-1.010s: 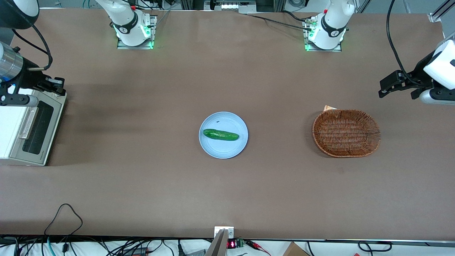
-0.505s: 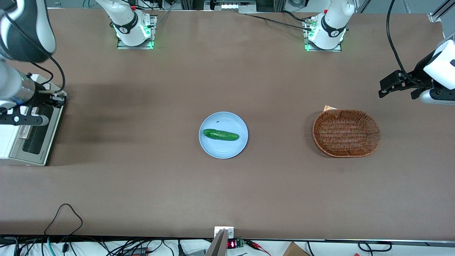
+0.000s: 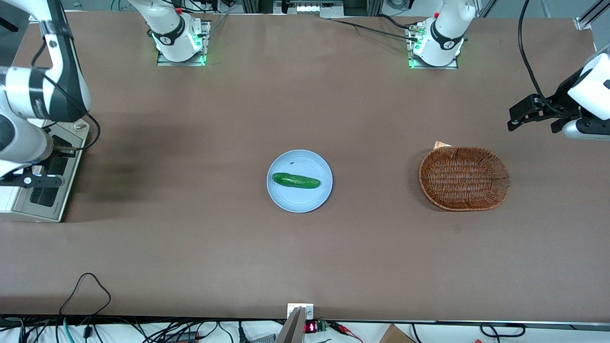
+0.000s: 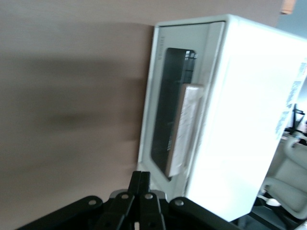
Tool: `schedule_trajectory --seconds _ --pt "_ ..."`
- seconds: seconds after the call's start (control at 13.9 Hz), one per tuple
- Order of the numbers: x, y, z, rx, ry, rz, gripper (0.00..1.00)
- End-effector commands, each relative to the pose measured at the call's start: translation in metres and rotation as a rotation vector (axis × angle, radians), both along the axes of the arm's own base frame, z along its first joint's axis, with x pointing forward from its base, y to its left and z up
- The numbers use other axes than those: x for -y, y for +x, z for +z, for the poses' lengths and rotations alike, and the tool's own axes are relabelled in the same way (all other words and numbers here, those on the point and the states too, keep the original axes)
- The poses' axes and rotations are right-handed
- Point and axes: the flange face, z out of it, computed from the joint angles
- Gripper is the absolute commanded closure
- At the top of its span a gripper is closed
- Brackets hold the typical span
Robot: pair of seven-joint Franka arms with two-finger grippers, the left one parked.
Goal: Open oven door with right arm only
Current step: 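Lower the closed right gripper toward the toaster oven door handle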
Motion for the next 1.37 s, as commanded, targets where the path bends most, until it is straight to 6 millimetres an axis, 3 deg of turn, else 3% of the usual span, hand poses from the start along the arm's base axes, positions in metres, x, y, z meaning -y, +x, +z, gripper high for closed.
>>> schedule_trajectory --seconds 0.0,0.36,1.3 --pt "0.019 -0.001 -0.028 0.054 -0.092 -0.019 1.00" --pt "0.055 -0.009 -0.040 0.039 -0.204 -0.016 1.00" --pt "0.054 -0.006 -0.076 0.092 -0.233 -0.066 1.00"
